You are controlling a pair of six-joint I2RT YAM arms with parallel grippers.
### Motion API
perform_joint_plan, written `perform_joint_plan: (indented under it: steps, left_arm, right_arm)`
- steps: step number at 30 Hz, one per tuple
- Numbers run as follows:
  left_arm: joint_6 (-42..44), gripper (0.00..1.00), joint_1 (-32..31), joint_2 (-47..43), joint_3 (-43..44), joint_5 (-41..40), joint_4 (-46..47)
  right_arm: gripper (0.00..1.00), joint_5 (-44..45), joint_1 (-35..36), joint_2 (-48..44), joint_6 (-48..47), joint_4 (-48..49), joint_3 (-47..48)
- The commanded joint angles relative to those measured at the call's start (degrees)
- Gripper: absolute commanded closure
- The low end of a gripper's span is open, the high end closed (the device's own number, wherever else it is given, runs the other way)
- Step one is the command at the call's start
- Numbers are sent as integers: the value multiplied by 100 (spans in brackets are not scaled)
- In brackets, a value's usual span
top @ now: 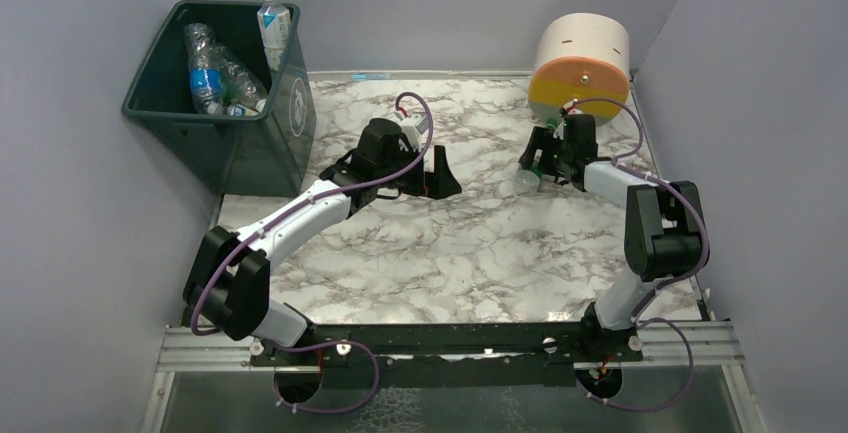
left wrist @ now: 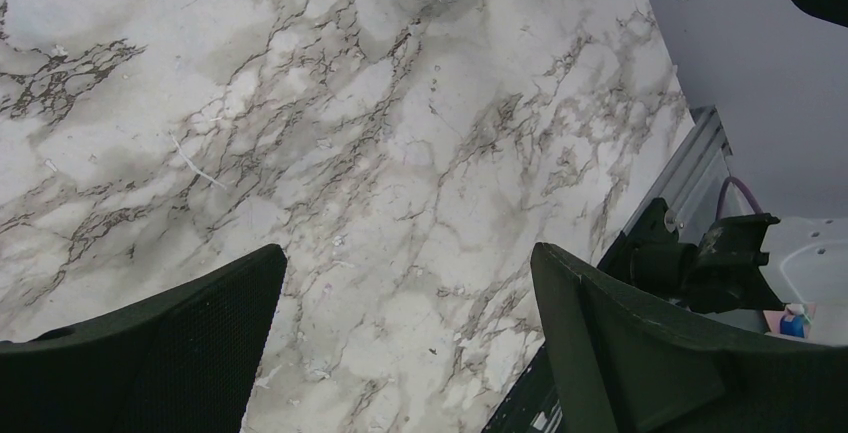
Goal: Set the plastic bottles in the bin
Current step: Pick up the plastic bottle at the center of the board.
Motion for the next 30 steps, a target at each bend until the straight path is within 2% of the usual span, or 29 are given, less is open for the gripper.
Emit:
perform_joint_plan:
  steps: [1, 13, 30]
  left_arm:
    - [-37, 1, -81, -61, 57, -14, 106]
    - [-18, 1, -92, -89, 25, -21, 101]
    - [-24, 1, -90, -154, -32, -6, 121]
  right_arm:
    - [17, -176, 108, -183, 125, 131, -34]
    - [20, 118, 386, 180, 316, -329, 366]
    - [18, 299, 531, 137, 405, -556, 32]
